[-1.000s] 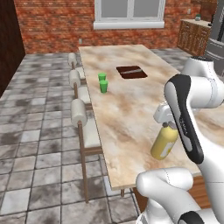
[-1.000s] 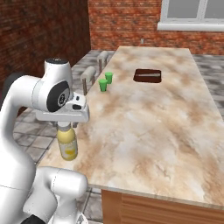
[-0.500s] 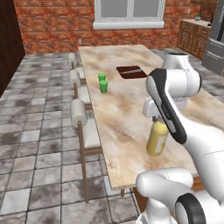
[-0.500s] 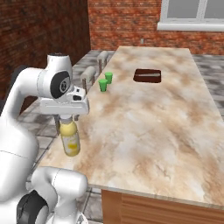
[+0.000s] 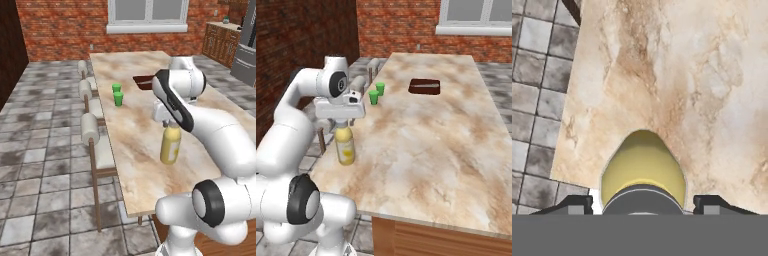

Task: Place the drinks on the dining counter in a tight cluster.

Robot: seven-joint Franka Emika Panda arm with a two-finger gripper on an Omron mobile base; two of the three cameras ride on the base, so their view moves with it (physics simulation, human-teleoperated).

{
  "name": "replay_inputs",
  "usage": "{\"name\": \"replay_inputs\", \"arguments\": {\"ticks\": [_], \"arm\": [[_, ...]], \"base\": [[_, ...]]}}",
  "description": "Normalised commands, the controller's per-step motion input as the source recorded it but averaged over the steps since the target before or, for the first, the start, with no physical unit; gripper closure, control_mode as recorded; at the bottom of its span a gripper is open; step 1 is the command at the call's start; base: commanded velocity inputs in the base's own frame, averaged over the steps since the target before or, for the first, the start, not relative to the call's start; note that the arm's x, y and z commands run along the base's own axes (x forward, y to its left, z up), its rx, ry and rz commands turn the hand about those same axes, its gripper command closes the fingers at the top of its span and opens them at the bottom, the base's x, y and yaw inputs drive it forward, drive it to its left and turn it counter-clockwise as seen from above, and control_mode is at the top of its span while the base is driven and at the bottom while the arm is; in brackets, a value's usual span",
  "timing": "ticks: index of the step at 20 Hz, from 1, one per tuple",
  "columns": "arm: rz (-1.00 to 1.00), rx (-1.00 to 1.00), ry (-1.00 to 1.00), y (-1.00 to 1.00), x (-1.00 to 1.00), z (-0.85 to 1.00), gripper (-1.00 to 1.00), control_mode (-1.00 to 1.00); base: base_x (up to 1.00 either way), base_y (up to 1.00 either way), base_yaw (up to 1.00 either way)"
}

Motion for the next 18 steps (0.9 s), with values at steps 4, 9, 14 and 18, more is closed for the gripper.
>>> {"name": "replay_inputs", "arguments": {"ticks": [4,9,14,18], "arm": [[0.00,0.00,-0.06,0.00,0.90,-0.47,1.00,-1.00],[0.00,0.00,0.00,0.00,0.68,-0.44,1.00,-1.00],[0.00,0.00,0.00,-0.02,0.26,-0.40,1.00,-1.00],[0.00,0.00,0.00,-0.01,0.00,-0.35,1.00,-1.00]], "base": [[0.00,0.00,0.00],[0.00,0.00,0.00],[0.00,0.00,0.00],[0.00,0.00,0.00]]}}
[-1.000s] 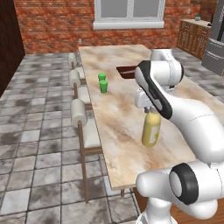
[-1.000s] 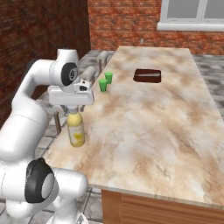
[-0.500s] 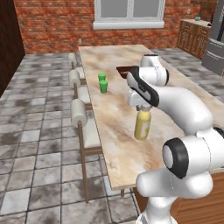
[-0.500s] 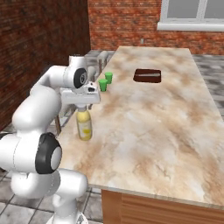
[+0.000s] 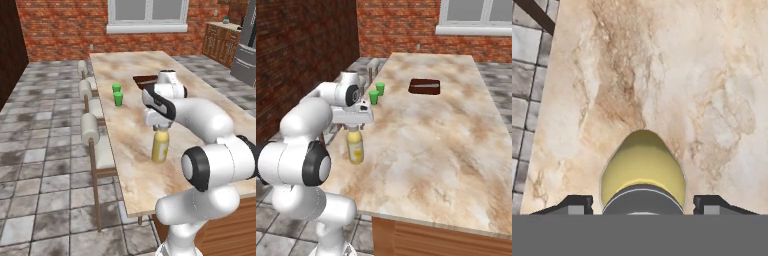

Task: Place the drinks on the dining counter in a tight cluster.

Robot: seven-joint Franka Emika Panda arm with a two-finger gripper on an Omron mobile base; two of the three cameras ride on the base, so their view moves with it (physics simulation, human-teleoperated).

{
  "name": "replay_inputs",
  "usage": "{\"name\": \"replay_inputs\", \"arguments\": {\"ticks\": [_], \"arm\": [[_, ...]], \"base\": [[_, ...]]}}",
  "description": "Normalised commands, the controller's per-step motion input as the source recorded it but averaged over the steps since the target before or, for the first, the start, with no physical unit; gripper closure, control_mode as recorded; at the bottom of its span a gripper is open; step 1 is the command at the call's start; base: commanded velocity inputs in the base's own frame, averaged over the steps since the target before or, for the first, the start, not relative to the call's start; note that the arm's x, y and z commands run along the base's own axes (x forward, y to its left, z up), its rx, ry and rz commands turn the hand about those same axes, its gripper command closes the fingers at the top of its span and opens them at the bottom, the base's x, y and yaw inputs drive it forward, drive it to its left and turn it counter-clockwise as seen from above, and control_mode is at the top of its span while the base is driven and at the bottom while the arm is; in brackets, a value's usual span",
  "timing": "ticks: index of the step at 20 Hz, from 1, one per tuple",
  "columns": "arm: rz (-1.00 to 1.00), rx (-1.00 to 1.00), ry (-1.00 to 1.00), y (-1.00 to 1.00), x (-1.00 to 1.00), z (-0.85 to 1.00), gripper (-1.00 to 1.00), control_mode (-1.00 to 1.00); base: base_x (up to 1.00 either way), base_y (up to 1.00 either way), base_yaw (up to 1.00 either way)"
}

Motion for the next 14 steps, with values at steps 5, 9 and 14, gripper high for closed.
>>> {"name": "replay_inputs", "arguments": {"ticks": [5,9,14], "arm": [[0.00,0.00,0.00,0.00,0.01,-0.46,1.00,-1.00],[0.00,0.00,0.00,0.00,0.00,-0.38,1.00,-1.00],[0.00,0.00,0.01,-0.04,0.01,-0.32,1.00,-1.00]], "base": [[0.00,0.00,0.00],[0.00,0.00,0.00],[0.00,0.00,0.00]]}}
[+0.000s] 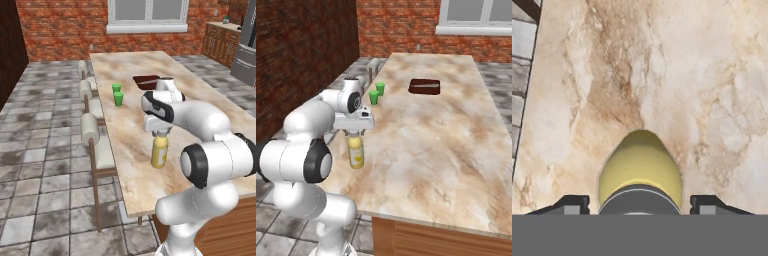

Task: Place the drinks on the dining counter in a tight cluster.

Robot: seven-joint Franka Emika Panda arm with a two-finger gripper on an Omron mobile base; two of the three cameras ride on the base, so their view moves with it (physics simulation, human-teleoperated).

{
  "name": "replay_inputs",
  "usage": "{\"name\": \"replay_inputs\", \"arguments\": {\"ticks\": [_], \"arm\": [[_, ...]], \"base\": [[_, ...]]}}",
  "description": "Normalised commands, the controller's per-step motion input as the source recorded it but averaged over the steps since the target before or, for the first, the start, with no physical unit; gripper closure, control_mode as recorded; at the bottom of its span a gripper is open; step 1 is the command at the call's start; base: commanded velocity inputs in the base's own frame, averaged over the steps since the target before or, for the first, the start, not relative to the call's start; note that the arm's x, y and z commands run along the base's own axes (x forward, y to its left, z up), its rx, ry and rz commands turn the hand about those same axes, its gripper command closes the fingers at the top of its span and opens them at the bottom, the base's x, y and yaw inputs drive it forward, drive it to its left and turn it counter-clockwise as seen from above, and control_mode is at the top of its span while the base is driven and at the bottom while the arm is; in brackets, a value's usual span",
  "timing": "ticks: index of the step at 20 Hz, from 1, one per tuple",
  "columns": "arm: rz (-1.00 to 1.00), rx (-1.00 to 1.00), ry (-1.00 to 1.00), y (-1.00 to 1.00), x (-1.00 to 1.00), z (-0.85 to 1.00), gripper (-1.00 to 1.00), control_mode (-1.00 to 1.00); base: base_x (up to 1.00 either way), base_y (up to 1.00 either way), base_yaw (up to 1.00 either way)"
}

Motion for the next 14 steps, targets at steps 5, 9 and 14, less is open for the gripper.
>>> {"name": "replay_inputs", "arguments": {"ticks": [5,9,14], "arm": [[0.00,0.00,0.01,0.00,0.00,-0.03,1.00,-1.00],[0.00,0.00,0.00,0.00,0.00,0.00,1.00,-1.00],[0.00,0.00,0.00,0.00,0.00,0.00,-1.00,-1.00]], "base": [[0.00,0.00,0.00],[0.00,0.00,0.00],[0.00,0.00,0.00]]}}
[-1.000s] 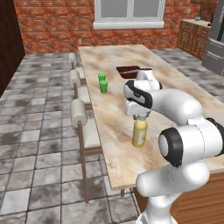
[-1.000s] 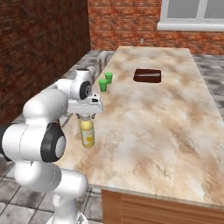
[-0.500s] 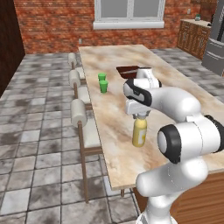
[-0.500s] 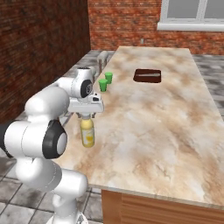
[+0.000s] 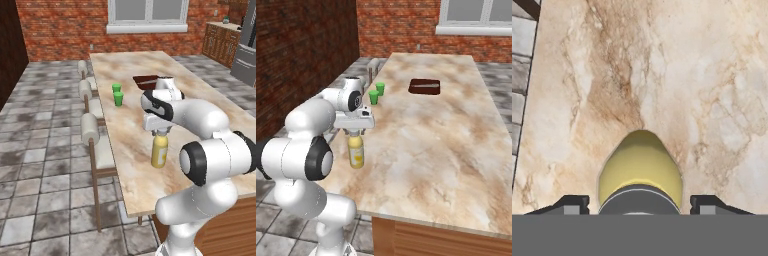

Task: Place the drinks on the dining counter in a tight cluster.

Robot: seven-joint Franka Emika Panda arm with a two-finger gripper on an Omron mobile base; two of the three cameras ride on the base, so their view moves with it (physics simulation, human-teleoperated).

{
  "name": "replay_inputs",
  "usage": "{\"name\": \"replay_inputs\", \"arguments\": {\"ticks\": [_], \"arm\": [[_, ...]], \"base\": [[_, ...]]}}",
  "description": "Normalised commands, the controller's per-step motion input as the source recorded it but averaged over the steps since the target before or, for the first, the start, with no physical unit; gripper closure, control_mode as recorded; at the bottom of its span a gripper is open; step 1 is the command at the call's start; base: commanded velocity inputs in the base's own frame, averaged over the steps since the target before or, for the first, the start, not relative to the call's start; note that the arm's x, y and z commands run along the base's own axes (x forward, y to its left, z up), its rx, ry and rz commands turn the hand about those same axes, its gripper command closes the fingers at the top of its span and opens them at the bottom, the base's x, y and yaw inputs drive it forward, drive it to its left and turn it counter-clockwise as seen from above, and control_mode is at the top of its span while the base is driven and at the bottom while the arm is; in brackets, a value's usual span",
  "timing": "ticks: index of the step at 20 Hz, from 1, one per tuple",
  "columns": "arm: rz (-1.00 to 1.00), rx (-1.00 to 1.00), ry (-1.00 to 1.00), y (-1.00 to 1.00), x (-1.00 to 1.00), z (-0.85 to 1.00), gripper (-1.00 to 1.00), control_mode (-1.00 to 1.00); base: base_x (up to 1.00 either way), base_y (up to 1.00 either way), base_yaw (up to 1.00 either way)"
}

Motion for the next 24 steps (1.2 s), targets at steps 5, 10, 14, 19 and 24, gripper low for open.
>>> {"name": "replay_inputs", "arguments": {"ticks": [5,10,14,19,24], "arm": [[0.00,0.00,0.00,0.00,0.00,0.00,-1.00,-1.00],[0.00,0.00,0.00,0.00,0.00,0.00,-1.00,-1.00],[0.00,0.00,0.00,0.00,0.00,0.00,-1.00,-1.00],[0.00,0.00,-0.05,-0.02,-0.14,0.07,-1.00,-1.00],[0.00,0.04,-0.17,-0.11,-0.38,0.22,-1.00,-1.00]], "base": [[0.00,0.00,0.00],[0.00,0.00,0.00],[0.00,0.00,0.00],[0.00,0.00,0.00],[0.00,0.00,0.00]]}}
